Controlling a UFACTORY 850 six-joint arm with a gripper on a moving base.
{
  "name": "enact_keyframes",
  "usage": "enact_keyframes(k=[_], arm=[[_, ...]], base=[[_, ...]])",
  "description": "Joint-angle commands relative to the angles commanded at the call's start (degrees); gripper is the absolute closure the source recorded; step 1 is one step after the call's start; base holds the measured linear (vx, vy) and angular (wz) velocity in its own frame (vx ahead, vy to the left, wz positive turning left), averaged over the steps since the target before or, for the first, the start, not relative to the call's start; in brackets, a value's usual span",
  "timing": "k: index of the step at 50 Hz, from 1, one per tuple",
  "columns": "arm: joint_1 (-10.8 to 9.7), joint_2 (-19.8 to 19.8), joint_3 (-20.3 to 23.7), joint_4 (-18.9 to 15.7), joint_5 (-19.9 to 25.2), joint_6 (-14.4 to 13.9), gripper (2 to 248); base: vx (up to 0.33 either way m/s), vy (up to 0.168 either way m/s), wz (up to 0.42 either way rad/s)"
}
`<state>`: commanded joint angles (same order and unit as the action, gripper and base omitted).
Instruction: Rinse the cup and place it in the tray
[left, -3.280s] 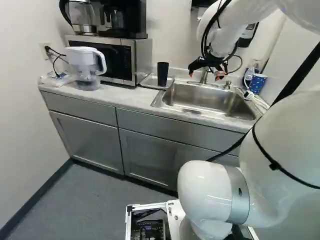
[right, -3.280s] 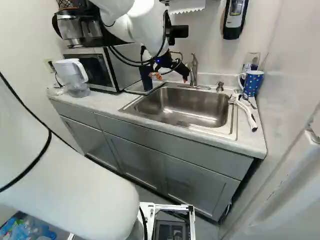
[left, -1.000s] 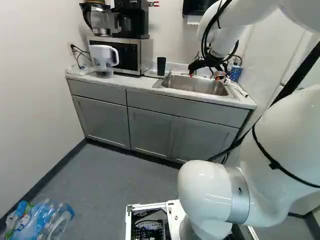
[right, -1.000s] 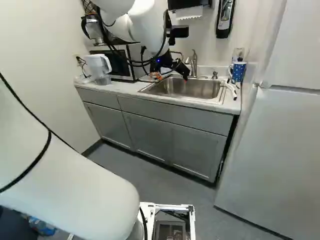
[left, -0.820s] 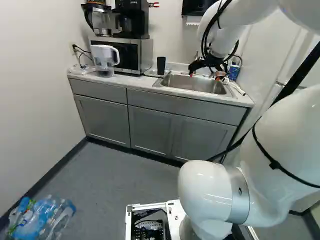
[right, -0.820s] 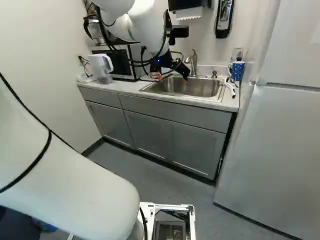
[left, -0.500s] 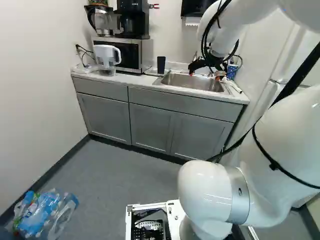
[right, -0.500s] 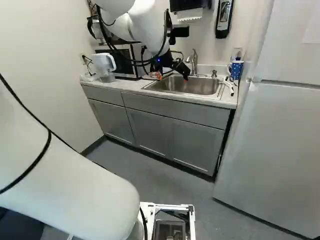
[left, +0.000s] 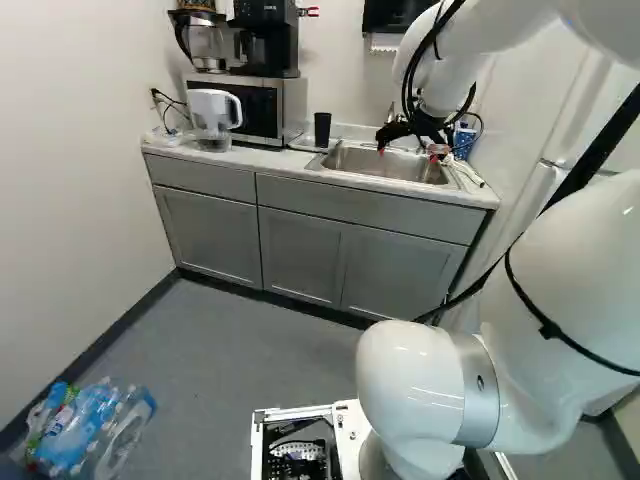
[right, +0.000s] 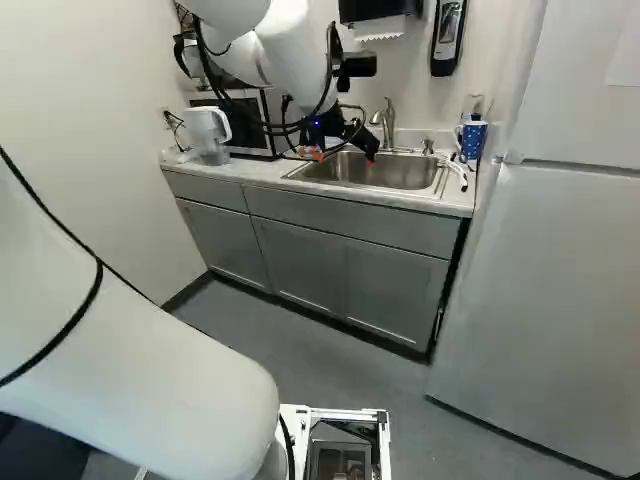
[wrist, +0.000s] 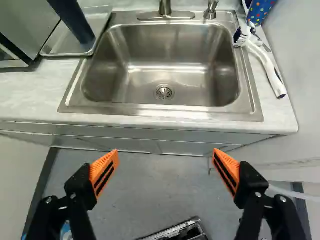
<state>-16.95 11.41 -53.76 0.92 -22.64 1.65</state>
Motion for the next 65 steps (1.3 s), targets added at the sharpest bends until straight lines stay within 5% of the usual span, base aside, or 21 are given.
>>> enact_keyframes(k=[33, 65], arm=[[1.9, 0.5, 5.5, -0.1, 8.1, -0.2, 3], [5.3, 1.4, 15.3, -0.3, 22.7, -0.5, 3]], base=[[0.000, 0.000, 0.000], [0.000, 0.000, 0.000]])
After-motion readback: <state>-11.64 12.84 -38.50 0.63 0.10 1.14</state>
